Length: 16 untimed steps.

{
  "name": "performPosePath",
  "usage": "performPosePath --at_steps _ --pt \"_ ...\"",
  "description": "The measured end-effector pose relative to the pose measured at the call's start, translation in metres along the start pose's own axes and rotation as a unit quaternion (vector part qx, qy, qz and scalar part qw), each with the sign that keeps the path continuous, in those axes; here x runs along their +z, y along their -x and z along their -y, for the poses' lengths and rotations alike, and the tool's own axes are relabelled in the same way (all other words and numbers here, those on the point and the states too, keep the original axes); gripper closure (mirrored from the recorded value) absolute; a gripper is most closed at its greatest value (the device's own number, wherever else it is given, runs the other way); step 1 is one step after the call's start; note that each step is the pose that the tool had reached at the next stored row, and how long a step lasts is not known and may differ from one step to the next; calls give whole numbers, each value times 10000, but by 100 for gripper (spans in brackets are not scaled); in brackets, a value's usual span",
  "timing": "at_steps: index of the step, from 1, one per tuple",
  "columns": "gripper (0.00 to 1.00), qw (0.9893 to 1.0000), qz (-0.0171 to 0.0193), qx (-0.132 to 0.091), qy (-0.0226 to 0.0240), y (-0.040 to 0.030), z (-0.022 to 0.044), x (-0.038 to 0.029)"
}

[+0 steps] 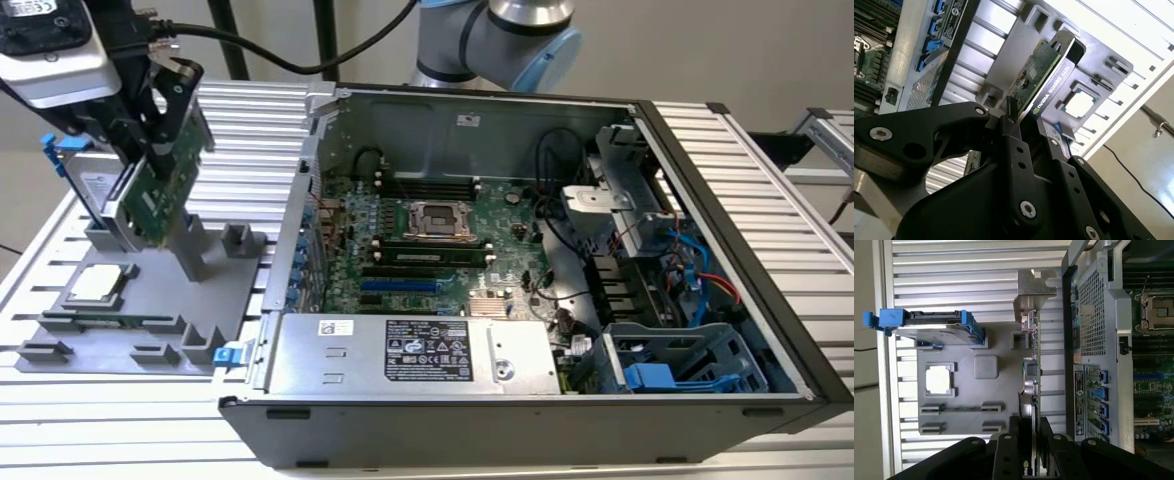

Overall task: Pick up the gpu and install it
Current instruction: 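Pick up the gpu and move the gpu toward the slot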

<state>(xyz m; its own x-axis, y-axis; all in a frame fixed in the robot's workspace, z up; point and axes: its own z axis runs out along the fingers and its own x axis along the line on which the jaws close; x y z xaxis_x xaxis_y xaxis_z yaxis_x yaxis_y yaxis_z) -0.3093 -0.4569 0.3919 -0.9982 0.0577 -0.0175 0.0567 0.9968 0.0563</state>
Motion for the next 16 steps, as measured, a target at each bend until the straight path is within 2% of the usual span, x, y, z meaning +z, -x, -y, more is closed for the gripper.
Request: performPosePath --at_steps 16 --pt "100 10000 0 0 5 3 -10 -170"
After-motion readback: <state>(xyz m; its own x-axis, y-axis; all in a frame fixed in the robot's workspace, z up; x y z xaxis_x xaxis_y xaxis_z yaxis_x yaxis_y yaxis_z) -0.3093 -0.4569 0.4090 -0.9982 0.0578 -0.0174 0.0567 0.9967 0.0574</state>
